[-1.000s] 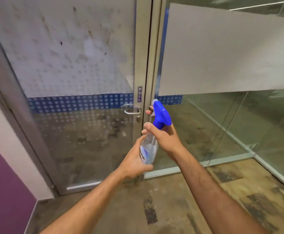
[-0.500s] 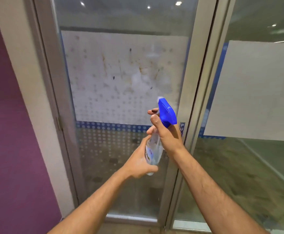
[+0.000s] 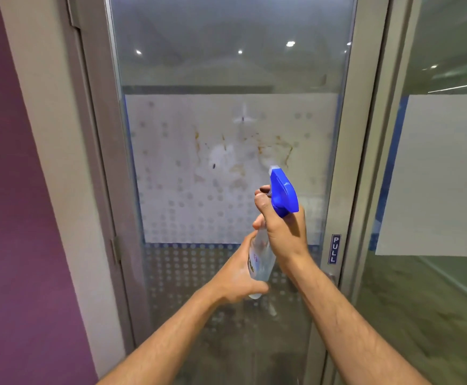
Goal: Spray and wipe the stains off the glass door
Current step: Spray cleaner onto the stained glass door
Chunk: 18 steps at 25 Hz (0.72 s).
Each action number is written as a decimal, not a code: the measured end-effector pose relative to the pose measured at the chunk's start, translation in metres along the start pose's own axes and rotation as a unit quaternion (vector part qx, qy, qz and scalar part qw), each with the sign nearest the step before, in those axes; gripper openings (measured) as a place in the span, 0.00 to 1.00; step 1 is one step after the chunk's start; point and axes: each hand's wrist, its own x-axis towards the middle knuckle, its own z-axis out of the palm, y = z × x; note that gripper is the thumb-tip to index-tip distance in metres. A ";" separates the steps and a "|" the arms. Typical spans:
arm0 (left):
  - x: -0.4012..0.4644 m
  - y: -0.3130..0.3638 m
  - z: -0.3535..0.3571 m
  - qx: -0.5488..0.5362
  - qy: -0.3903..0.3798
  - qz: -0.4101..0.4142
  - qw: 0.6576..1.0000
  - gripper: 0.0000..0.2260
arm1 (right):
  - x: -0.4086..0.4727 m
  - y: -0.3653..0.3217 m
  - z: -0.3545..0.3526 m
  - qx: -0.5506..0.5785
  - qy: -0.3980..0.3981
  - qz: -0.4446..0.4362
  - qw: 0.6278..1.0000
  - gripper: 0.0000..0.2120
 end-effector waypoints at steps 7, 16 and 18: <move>0.003 -0.047 -0.050 0.007 -0.017 -0.007 1.000 0.46 | 0.015 0.020 0.058 -0.010 0.049 0.000 0.999 0.10; -0.005 -0.074 -0.039 -0.008 -0.016 -0.038 0.999 0.48 | 0.017 0.046 0.077 -0.064 0.096 0.042 0.992 0.18; -0.002 -0.075 -0.038 -0.006 -0.014 -0.046 0.999 0.48 | 0.019 0.049 0.074 -0.086 0.104 0.033 0.990 0.20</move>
